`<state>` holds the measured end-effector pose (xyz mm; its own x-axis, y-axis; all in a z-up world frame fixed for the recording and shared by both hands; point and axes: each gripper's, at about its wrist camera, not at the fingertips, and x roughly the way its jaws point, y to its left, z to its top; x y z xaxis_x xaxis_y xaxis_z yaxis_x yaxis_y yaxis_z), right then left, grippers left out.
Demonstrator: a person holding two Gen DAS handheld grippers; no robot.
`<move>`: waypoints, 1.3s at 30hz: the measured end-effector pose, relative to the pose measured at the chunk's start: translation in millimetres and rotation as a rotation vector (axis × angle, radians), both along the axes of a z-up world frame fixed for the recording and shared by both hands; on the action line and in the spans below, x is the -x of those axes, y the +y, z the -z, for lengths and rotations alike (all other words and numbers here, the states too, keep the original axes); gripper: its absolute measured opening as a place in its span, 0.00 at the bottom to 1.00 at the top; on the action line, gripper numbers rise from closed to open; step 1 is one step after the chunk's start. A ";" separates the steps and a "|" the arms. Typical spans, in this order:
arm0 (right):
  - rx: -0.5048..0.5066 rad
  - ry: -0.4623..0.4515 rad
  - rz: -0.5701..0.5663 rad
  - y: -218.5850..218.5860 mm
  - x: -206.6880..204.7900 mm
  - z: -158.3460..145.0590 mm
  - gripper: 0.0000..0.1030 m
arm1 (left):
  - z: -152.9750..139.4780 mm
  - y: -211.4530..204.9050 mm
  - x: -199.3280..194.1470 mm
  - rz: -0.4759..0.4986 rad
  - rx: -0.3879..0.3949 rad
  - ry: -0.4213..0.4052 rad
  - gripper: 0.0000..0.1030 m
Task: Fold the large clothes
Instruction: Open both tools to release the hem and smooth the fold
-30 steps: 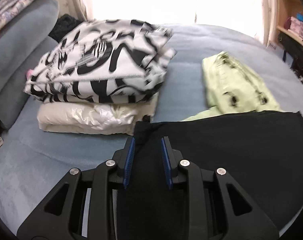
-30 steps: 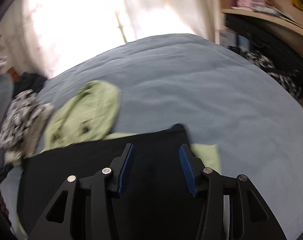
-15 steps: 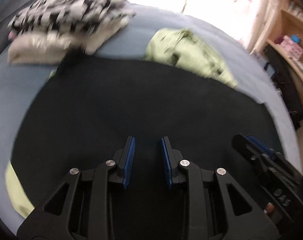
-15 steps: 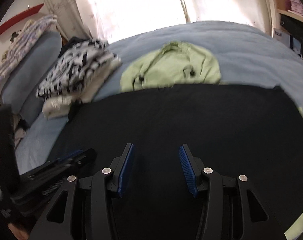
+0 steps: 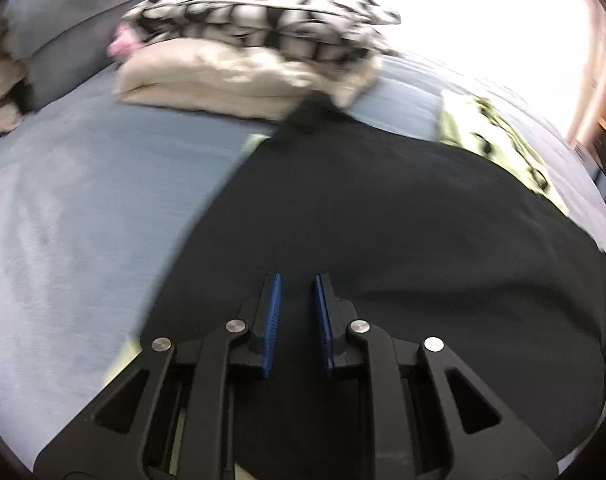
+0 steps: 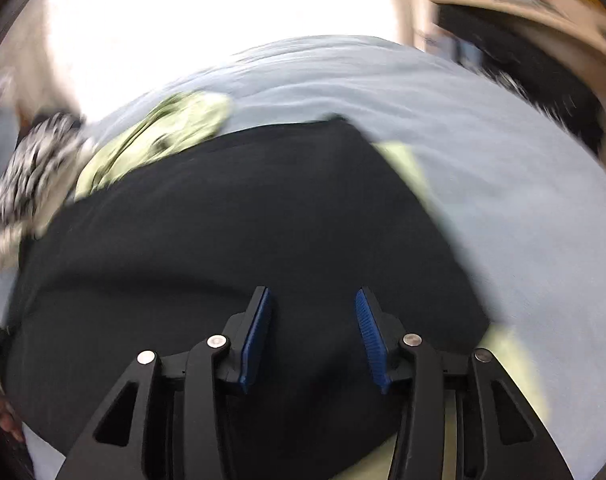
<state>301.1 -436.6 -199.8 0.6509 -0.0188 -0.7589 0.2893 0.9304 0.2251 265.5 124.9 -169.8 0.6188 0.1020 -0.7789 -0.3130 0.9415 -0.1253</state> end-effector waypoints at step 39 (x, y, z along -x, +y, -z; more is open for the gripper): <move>0.063 -0.032 -0.353 134.8 -129.6 -87.6 0.44 | -51.3 -78.8 -102.4 0.278 -0.075 0.024 0.17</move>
